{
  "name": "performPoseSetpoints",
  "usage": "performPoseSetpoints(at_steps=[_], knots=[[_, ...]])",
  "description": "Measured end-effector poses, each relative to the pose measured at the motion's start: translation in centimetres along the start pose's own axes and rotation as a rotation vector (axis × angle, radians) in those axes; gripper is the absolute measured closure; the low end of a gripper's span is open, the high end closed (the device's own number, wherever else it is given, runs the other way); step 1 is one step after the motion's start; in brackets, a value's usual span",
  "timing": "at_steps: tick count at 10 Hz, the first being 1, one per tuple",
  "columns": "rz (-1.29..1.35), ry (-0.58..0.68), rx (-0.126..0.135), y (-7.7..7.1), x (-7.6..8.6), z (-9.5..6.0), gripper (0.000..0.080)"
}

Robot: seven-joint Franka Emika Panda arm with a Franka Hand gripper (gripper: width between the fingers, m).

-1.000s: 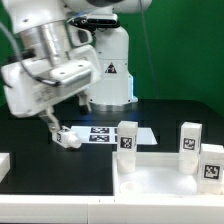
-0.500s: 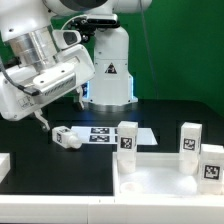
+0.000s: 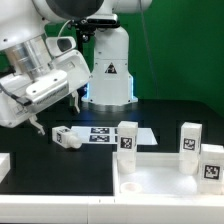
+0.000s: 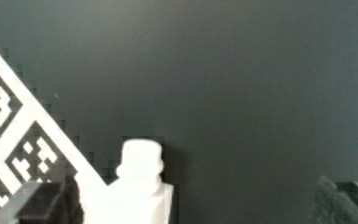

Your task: Assemble square table

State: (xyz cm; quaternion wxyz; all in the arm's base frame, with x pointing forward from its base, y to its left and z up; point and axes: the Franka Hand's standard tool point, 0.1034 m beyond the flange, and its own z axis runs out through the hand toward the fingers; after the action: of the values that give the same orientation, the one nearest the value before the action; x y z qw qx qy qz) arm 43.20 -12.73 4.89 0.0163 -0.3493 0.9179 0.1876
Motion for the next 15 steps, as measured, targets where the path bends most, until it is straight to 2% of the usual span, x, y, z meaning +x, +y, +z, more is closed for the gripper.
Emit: performPoseSetpoints(at_steps=[1,2,3,4,5,6,7,9,12,13,14,15], knots=[[0.014,0.031,-0.033,1.3,1.2,1.7,0.0151],[0.019,0.032,-0.031,1.0,0.9,1.7,0.0151],[0.016,0.028,0.007,0.5,0.5,1.3,0.0151],[0.021,0.030,0.063,0.2,0.5,1.2,0.0151],[0.035,0.031,0.100,0.1,0.7,1.3,0.0151],[0.052,0.030,0.146,-0.2,1.0,1.2,0.0151],[0.070,0.026,0.175,-0.3,1.2,1.2,0.0151],[0.100,0.018,0.177,0.2,1.2,1.3,0.0151],[0.105,0.024,0.177,0.1,1.3,1.4,0.0151],[0.130,0.013,0.182,0.4,1.5,1.7,0.0151],[0.163,0.010,0.173,1.7,2.2,2.7,0.0151],[0.167,0.020,0.162,2.3,2.7,3.2,0.0151]])
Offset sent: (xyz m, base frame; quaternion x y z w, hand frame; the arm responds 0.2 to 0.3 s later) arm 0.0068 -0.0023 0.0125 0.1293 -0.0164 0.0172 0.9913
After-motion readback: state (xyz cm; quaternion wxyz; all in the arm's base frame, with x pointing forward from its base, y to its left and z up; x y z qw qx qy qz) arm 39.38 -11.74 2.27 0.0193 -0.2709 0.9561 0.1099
